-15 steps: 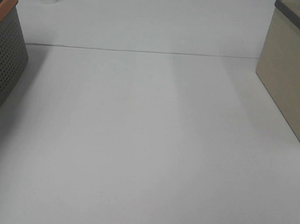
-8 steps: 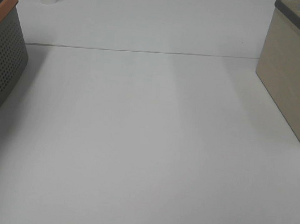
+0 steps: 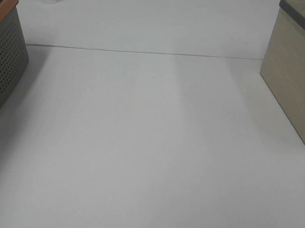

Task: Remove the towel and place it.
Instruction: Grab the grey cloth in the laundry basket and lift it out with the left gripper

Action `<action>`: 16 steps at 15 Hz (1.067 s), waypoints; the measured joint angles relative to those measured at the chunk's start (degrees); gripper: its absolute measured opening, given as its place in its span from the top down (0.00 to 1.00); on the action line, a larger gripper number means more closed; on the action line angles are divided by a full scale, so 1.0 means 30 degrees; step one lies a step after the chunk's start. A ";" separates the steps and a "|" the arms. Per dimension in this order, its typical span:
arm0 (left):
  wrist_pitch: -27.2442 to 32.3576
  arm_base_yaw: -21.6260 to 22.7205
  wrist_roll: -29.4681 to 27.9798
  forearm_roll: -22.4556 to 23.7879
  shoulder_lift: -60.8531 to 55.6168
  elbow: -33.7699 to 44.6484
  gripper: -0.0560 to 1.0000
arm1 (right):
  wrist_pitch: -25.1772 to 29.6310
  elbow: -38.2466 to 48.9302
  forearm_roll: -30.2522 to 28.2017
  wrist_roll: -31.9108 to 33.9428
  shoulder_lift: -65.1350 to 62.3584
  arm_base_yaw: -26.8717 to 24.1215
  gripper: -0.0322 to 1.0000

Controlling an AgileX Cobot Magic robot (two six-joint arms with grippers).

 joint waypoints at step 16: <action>-1.6138 0.0000 0.0420 -0.0535 -0.2903 -0.2273 0.95 | 0.0000 0.0000 0.0000 0.0000 0.0000 0.0000 0.23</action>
